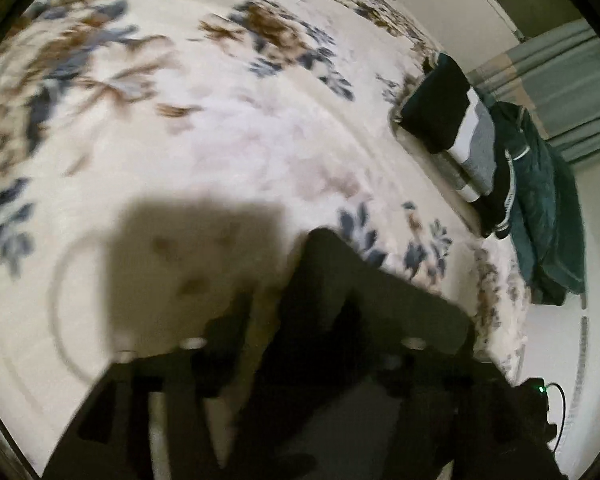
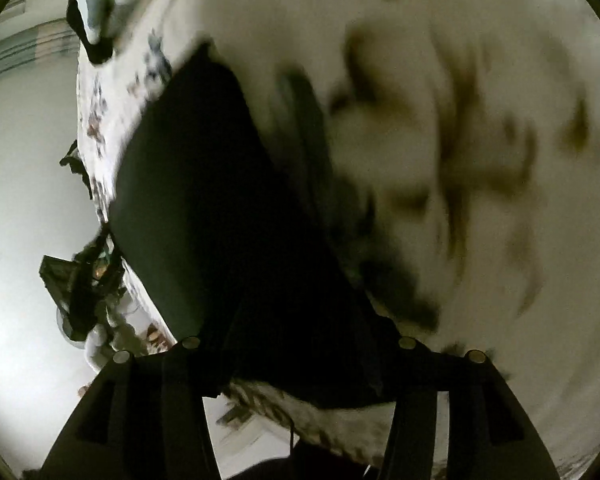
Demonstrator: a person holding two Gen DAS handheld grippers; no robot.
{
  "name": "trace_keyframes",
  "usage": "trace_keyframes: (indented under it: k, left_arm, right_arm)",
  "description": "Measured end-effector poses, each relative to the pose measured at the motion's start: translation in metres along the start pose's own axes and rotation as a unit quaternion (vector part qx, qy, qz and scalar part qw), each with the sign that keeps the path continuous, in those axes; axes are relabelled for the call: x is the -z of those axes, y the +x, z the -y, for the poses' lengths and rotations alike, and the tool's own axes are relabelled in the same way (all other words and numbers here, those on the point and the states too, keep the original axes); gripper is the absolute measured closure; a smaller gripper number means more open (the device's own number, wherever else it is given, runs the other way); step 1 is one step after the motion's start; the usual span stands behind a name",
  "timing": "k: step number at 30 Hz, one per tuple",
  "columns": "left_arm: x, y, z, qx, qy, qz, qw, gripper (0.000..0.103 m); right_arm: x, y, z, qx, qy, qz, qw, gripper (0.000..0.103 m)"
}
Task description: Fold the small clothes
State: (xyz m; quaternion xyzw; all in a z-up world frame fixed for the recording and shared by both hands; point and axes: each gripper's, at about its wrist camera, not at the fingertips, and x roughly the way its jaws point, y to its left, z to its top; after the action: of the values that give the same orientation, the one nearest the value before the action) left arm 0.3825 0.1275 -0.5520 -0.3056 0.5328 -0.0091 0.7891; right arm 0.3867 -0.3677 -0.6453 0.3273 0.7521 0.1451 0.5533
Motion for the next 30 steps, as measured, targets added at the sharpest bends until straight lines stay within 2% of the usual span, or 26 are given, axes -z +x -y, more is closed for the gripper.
trace_keyframes:
  k: [1,2,7,11,13,15,17,18,19,21,24,25,26,27,30]
  left_arm:
    - [0.008,-0.007,-0.006,-0.013,-0.005,-0.001,0.9999,0.04]
    - [0.013,-0.009,-0.01,-0.019,-0.009,-0.005,0.9998,0.04]
    - [0.051,-0.023,-0.033,-0.038,-0.035,-0.038,0.9979,0.04]
    - [0.065,-0.021,-0.036,-0.042,-0.03,-0.054,0.9972,0.04]
    - [0.062,-0.017,-0.032,-0.038,-0.027,-0.054,0.9974,0.04]
    - [0.053,-0.014,-0.024,-0.024,-0.019,-0.048,0.9984,0.04]
    - [0.039,-0.005,-0.015,-0.009,-0.005,-0.046,0.9989,0.04]
    - [0.034,-0.001,-0.012,-0.004,-0.002,-0.046,0.9989,0.04]
    - [0.024,0.008,-0.008,0.005,-0.001,-0.048,0.9988,0.04]
    - [0.008,0.025,-0.002,0.033,-0.001,-0.055,0.9979,0.04]
    - [-0.011,0.057,0.002,0.055,-0.01,-0.071,0.9959,0.041]
    - [-0.014,0.061,0.0,0.068,-0.016,-0.066,0.9953,0.045]
    - [-0.015,0.061,-0.003,0.087,-0.028,-0.051,0.9945,0.057]
    - [-0.017,0.061,-0.006,0.102,-0.041,-0.042,0.9931,0.083]
    - [-0.019,0.052,-0.015,0.121,-0.064,-0.027,0.9902,0.084]
  right_arm:
    - [0.01,-0.001,0.001,0.003,0.0,0.032,0.999,0.086]
    - [0.019,-0.003,-0.001,0.016,-0.002,0.057,0.998,0.09]
    - [0.056,-0.035,-0.01,0.063,-0.009,0.123,0.99,0.1]
    - [0.063,-0.037,0.009,0.087,0.007,0.102,0.991,0.1]
    - [0.062,-0.027,0.011,0.106,0.005,0.09,0.99,0.099]
    - [0.055,-0.014,0.016,0.102,0.002,0.061,0.993,0.099]
    - [0.045,-0.014,0.023,0.077,0.021,0.056,0.995,0.09]
    - [0.042,-0.017,0.023,0.062,0.022,0.058,0.996,0.082]
    - [0.036,-0.022,0.023,0.043,0.019,0.067,0.997,0.062]
    - [0.024,-0.029,0.021,0.018,0.01,0.093,0.995,0.034]
    - [-0.002,-0.014,0.02,-0.049,-0.001,0.078,0.996,0.033]
    - [-0.009,-0.008,0.019,-0.063,-0.004,0.071,0.995,0.033]
    - [-0.015,-0.001,0.018,-0.077,-0.011,0.062,0.995,0.033]
    - [-0.02,0.007,0.017,-0.087,-0.019,0.054,0.995,0.033]
    - [-0.034,0.03,0.017,-0.137,-0.034,0.018,0.99,0.03]
